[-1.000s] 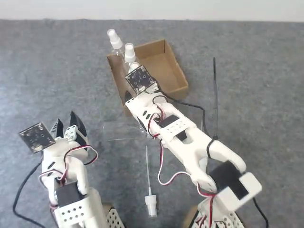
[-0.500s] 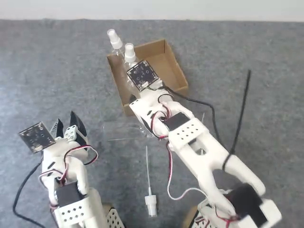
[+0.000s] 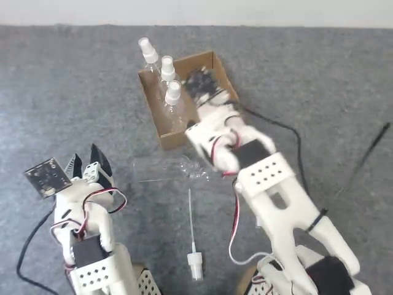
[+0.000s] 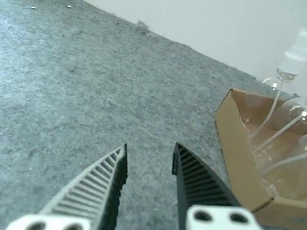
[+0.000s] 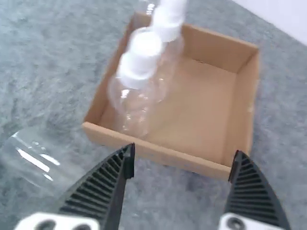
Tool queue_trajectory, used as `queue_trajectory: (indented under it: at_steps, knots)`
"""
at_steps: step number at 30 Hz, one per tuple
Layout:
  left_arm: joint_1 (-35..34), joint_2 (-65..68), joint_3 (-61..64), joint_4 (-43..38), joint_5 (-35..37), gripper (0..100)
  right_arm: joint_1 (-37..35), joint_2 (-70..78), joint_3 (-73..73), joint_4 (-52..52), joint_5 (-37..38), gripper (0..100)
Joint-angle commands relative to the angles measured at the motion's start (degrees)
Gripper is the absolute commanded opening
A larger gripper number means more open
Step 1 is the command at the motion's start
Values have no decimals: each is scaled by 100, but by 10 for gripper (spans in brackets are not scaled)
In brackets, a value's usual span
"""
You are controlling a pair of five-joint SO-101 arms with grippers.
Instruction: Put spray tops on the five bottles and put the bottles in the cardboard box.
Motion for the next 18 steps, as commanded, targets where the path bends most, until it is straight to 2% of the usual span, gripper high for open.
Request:
queue_trajectory:
  at_steps: [1,18]
  knots:
    - [-26,-97,-57,26,-35,145,409,303,-826,259,88,267]
    - [-26,-97,-57,26,-35,145,1314,3371,-3086,286,88,266]
